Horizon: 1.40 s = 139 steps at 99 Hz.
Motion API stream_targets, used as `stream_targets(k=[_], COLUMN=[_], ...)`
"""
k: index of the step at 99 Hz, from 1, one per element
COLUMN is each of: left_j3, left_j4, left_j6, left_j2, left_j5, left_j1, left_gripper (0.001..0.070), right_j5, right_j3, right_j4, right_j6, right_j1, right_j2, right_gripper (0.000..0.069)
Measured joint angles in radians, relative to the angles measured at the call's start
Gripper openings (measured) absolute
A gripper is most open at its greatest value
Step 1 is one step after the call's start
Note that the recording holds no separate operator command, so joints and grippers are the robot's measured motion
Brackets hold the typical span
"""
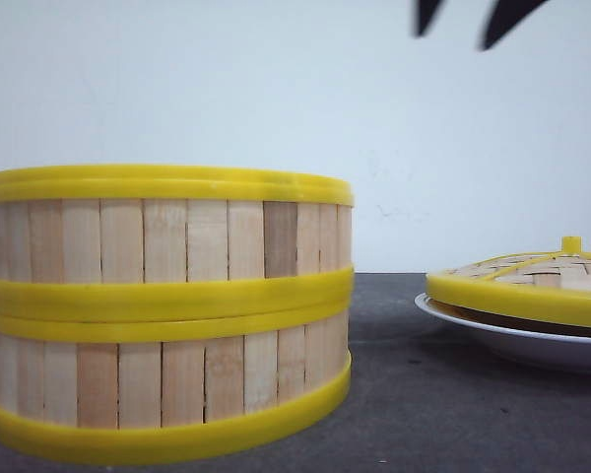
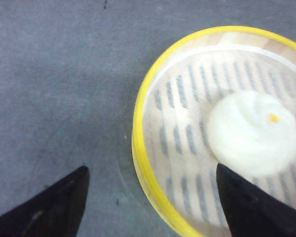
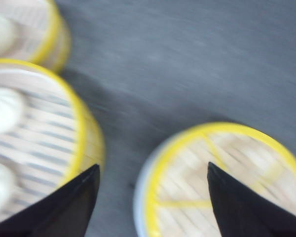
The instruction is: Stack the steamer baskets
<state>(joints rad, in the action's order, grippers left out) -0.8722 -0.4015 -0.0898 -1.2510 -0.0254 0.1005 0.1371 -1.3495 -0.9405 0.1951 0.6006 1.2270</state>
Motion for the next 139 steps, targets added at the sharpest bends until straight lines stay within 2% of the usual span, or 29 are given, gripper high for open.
stream_targets(k=[13, 35, 41, 51, 59, 86, 110, 126, 139], left_j3=[-0.014, -0.065, -0.076, -0.088, -0.097, -0.147, -0.302, -0.439, -0.544], left_j4=[0.044, 0.094, 0.112, 0.141, 0.143, 0.135, 0.061, -0.039, -0.150], left_j6=[-0.001, -0.008, -0.009, -0.016, -0.019, -0.031, -0.025, -0.023, -0.020], left_j2=[-0.108, -0.261, -0.289, -0.331, -0.360, -0.392, -0.392, -0.392, -0.392], left_j5=[0.000, 0.000, 0.000, 0.000, 0.000, -0.001, 0.003, -0.038, -0.117], left_j1=[0.010, 0.020, 0.020, 0.021, 0.021, 0.027, 0.035, 0.045, 0.046], left_gripper=[0.0493, 0.0341, 0.0271, 0.0103, 0.0053, 0.0028, 0.0028, 0.0028, 0.0028], right_j5=[0.029, 0.052, 0.052, 0.066, 0.089, 0.100, 0.099, 0.099, 0.099], right_j3=[0.025, 0.139, 0.166, 0.183, 0.183, 0.183, 0.183, 0.183, 0.183], right_j4=[-0.080, -0.137, -0.147, -0.188, -0.204, -0.222, -0.231, -0.231, -0.231], right_j6=[-0.006, -0.006, -0.004, 0.001, 0.012, 0.022, 0.024, 0.035, 0.039], right_j1=[-0.053, -0.084, -0.084, -0.084, -0.084, -0.084, -0.082, -0.082, -0.082], right_j2=[-0.076, -0.188, -0.218, -0.257, -0.276, -0.328, -0.331, -0.333, -0.333], right_gripper=[0.0427, 0.0427, 0.0427, 0.0427, 0.0427, 0.0427, 0.0427, 0.0427, 0.0427])
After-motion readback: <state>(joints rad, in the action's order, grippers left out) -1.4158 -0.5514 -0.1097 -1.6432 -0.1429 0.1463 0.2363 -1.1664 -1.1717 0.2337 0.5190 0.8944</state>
